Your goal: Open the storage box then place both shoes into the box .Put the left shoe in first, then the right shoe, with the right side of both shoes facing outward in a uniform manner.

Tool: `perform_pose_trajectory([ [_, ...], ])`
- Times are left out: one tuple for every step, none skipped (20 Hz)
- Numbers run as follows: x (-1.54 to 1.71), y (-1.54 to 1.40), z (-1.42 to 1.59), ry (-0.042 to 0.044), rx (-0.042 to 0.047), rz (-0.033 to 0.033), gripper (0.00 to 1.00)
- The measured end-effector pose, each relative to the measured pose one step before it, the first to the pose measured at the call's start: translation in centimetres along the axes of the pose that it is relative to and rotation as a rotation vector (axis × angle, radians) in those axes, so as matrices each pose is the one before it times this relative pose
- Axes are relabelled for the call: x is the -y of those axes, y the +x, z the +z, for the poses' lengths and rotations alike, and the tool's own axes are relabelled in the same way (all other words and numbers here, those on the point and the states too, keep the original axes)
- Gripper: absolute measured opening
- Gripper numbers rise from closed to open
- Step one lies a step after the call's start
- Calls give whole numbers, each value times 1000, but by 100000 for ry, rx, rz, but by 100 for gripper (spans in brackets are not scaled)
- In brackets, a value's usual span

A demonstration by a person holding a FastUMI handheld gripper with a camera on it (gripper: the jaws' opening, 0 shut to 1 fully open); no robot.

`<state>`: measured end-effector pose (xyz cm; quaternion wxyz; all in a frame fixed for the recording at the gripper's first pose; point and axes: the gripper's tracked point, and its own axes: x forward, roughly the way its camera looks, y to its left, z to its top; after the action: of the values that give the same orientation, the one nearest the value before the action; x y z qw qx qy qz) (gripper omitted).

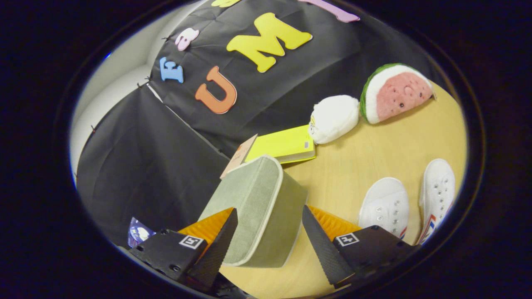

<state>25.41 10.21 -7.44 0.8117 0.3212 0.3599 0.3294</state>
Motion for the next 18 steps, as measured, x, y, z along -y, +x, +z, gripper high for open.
perform_pose_trajectory([
  [-97,461,64,4468,-2083,5376,99],
  [-267,666,320,3589,-1982,5857,99],
  [-36,713,406,2876,-1759,4941,99],
  [100,543,353,1880,-1611,4056,98],
  [304,523,161,1907,-1978,3500,98],
  [390,612,126,1935,-2084,3120,98],
  [322,382,127,2264,-1146,3393,98],
  [71,285,1,2034,-1667,3405,98],
  [-147,90,-63,2017,-1058,4298,97],
  [-348,207,261,1550,-232,4619,96],
  [-289,200,86,1607,-112,3066,95],
  [81,518,5,2784,-781,1461,90],
  [251,572,-434,3232,-2142,345,86],
  [250,151,-325,1540,-2122,71,82],
  [73,115,-164,1118,-1931,-311,80],
  [-37,-17,58,763,-209,99,78],
  [119,-120,164,468,374,-481,72],
  [-227,21,36,-263,207,389,67],
])
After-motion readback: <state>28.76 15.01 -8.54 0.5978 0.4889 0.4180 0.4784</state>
